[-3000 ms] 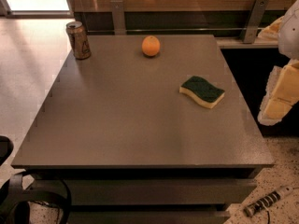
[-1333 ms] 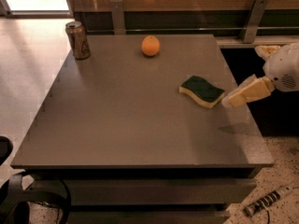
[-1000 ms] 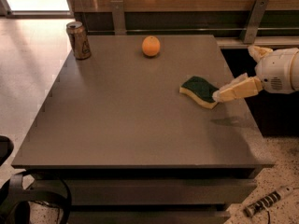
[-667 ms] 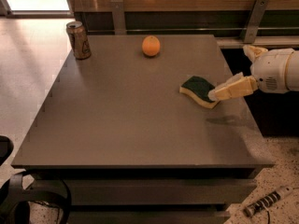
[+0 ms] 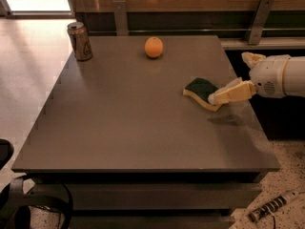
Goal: Move sponge near orange can
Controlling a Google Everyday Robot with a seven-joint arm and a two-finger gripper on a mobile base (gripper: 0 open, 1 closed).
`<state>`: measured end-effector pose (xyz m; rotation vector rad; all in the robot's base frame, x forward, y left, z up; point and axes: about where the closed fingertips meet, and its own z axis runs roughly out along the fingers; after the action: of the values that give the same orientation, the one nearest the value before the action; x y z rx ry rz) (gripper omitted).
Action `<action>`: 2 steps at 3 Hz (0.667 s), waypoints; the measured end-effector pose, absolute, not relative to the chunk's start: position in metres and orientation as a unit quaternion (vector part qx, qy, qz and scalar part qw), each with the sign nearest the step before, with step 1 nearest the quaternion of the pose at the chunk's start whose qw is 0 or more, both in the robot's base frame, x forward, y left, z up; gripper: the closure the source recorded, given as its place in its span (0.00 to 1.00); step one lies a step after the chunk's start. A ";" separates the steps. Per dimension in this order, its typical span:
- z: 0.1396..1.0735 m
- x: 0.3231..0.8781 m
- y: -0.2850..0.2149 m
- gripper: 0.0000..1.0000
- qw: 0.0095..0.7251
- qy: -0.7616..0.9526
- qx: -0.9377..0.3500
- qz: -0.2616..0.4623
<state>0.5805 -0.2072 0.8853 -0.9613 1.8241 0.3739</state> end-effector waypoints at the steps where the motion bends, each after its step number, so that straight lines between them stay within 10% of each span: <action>1: 0.854 0.592 -0.194 0.00 0.499 0.752 -0.381 0.202; 2: 0.827 0.598 -0.185 0.00 0.495 0.752 -0.365 0.238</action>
Offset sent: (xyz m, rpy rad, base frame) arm 0.0208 0.0279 -0.0950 0.2419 0.1384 0.0380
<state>0.5976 -0.1852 0.8269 -0.8836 1.8219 0.5762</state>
